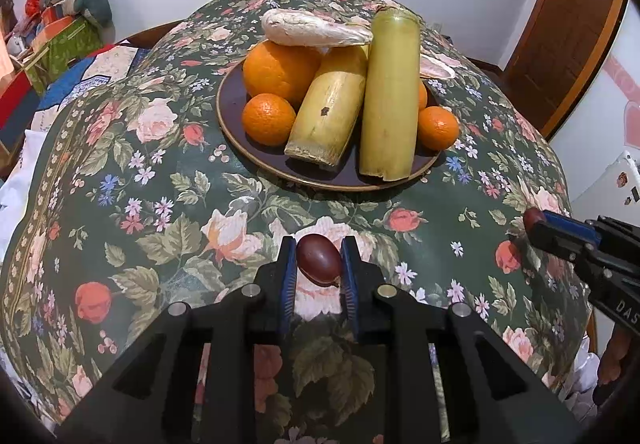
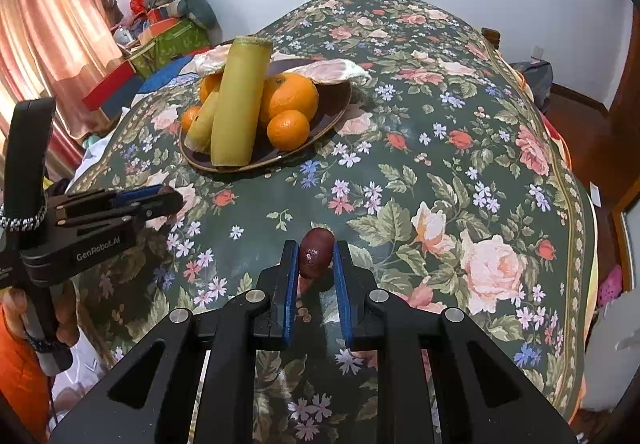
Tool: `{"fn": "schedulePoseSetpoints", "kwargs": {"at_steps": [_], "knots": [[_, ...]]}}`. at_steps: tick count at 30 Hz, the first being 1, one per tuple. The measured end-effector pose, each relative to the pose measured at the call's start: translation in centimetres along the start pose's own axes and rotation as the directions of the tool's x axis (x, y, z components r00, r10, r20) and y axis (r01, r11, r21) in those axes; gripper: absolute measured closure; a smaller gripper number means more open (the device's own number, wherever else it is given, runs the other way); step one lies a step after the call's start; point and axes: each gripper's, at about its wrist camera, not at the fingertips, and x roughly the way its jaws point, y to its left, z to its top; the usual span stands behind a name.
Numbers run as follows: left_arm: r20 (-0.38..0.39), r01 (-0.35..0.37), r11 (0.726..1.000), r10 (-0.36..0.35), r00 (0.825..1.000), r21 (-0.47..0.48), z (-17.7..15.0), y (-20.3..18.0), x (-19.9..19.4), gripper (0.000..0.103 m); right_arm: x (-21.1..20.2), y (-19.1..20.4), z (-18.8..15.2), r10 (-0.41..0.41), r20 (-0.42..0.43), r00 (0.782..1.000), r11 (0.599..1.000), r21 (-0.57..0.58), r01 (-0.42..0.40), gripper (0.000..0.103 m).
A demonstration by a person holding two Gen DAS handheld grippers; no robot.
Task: Organize fruits
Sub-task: 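Grasp a dark red date with the right tool while the left tool grasps another, then place the dates on the plate with both tools and release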
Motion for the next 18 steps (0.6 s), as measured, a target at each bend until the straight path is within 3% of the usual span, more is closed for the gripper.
{"fn": "schedulePoseSetpoints", "kwargs": {"at_steps": [10,18], "knots": [[0.049,0.001,1.000,0.001,0.999,-0.031,0.4,1.7,-2.2,0.081,-1.0,0.4,2.1,0.010,0.058,0.998,1.000,-0.008,-0.010,0.087],[0.093,-0.007,0.999,0.010,0.996,-0.037,2.8,2.4,-2.9,0.081,-0.5,0.1,4.3,0.014,0.094,0.996,1.000,-0.008,-0.013,0.087]]}}
